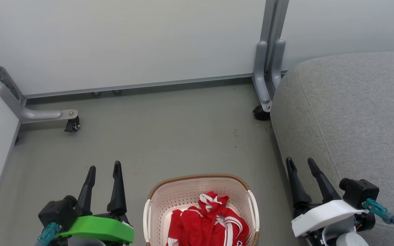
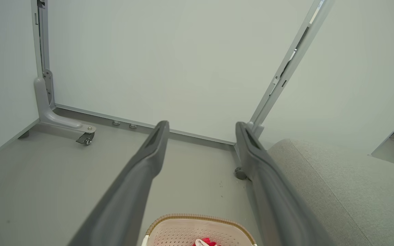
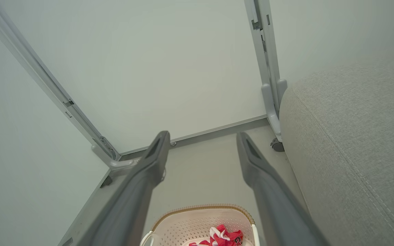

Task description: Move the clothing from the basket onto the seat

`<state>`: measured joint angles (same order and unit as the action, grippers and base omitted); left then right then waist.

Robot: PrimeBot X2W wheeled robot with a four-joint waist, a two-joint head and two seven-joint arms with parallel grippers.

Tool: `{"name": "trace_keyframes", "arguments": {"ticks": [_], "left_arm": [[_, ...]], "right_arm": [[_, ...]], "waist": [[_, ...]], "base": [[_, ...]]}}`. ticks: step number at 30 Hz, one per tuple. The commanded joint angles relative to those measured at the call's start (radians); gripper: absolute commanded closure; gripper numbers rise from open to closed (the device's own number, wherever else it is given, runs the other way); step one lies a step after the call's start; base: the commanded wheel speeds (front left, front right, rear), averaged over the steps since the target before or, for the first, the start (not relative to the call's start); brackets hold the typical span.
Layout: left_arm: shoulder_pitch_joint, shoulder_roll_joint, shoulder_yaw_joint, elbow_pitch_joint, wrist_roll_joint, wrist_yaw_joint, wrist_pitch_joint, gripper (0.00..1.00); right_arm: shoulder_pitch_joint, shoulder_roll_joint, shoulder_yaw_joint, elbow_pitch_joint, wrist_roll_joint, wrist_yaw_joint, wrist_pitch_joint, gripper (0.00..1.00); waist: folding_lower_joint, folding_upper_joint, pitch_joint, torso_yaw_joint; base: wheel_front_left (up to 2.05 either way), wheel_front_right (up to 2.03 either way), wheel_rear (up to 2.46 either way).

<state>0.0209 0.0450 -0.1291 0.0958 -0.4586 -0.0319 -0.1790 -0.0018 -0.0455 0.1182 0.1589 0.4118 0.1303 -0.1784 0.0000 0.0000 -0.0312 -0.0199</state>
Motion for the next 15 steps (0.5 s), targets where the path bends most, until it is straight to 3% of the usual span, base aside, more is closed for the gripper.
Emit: {"name": "trace_keyframes", "arguments": {"ticks": [1,15], "left_arm": [[0.007,0.006,-0.001,-0.007,0.019,0.001,-0.010,0.00],[0.018,0.007,-0.010,0.018,0.087,-0.018,-0.039,0.00]], "right_arm": [[0.010,-0.005,0.005,-0.009,-0.023,0.001,-0.011,0.00],[0.022,-0.006,0.016,-0.018,-0.095,0.000,-0.040,0.00]], "waist": [[0.0000,0.0000,0.000,0.000],[0.0000,0.0000,-0.012,-0.004]], "base": [[0.00,0.00,0.00],[0.00,0.00,0.00]]}}
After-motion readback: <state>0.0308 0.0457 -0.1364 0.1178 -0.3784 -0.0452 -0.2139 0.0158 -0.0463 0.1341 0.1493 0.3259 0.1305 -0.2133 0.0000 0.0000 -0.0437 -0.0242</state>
